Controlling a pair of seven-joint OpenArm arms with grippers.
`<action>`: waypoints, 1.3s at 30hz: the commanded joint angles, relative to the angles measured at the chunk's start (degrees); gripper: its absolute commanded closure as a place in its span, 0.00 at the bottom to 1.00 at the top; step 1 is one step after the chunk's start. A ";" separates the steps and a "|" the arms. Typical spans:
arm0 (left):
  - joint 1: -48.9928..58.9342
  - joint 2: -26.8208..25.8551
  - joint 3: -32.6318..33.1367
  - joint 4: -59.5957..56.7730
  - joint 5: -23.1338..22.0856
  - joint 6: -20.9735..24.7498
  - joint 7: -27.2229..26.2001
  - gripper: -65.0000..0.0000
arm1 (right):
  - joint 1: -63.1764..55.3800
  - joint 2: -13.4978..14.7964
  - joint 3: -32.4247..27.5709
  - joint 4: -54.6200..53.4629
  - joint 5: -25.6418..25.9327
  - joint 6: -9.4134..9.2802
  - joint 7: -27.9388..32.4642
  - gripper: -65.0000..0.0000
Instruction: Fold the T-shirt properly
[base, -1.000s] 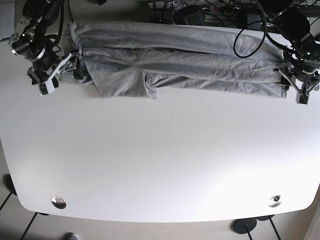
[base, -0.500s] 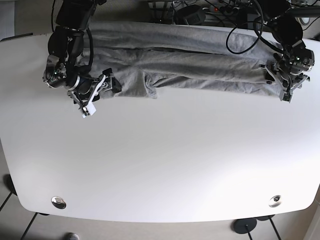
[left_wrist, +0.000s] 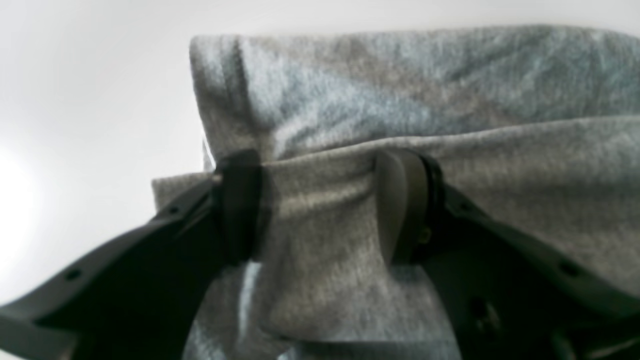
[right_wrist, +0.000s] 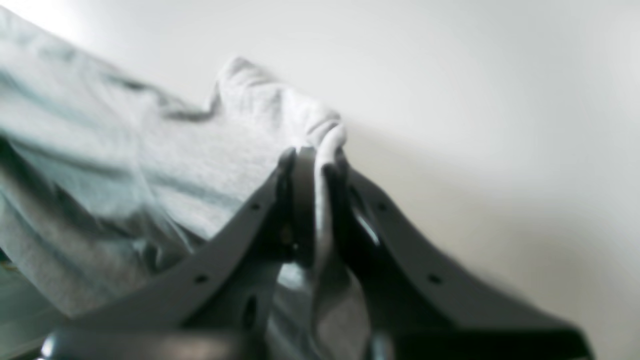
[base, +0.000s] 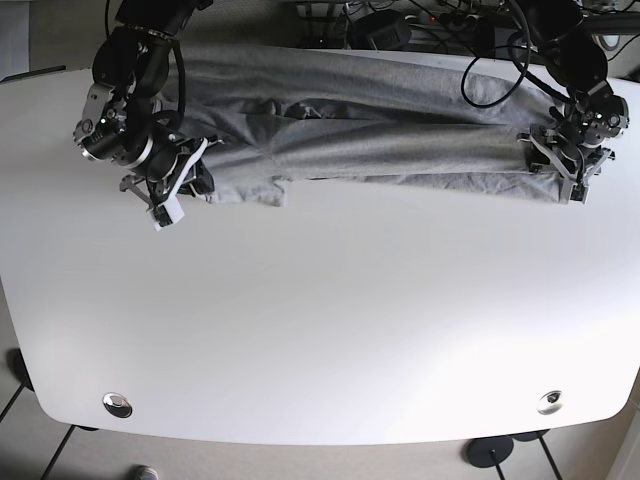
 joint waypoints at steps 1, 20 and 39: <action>0.04 -0.24 0.11 -0.98 2.19 0.10 2.14 0.47 | -2.12 -0.60 1.99 5.27 0.66 0.12 -0.57 0.97; -0.05 -2.61 0.29 -1.33 2.19 0.10 2.14 0.47 | -18.20 0.90 23.26 6.59 12.70 0.12 -0.83 0.17; 0.66 -2.70 0.29 0.16 2.19 0.10 2.05 0.47 | -16.53 3.80 -3.72 -7.30 0.57 0.12 8.57 0.87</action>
